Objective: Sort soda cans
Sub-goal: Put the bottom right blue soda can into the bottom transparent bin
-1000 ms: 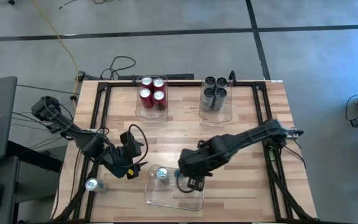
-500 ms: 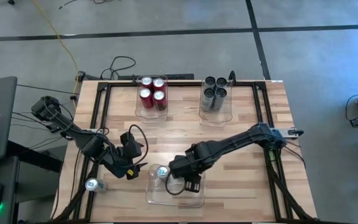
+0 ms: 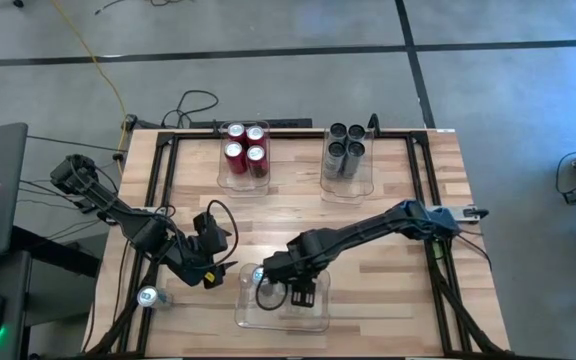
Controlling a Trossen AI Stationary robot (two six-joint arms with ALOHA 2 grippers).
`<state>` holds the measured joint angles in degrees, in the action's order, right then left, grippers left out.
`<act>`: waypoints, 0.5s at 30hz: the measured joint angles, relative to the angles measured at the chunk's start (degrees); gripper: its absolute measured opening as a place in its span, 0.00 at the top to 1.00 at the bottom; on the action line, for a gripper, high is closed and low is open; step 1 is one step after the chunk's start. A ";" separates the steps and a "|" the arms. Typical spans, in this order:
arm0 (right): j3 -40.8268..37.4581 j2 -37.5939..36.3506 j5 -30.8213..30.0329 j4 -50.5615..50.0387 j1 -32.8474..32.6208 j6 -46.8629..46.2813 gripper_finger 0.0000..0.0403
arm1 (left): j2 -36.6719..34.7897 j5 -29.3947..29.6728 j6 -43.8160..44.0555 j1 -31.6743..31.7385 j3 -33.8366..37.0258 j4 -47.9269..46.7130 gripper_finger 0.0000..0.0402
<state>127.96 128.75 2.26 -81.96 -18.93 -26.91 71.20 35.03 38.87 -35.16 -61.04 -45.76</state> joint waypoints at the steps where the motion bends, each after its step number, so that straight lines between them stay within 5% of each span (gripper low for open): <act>1: 0.00 0.02 0.00 0.19 0.22 0.00 0.39 | 0.00 0.00 0.00 0.00 0.02 0.00 0.12; 15: 0.00 -0.07 -0.03 2.71 0.72 4.52 0.34 | 0.00 0.01 0.34 0.00 0.02 -0.02 0.12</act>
<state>127.96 128.68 2.23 -79.25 -18.20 -22.39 71.20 35.04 39.21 -35.16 -61.01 -45.78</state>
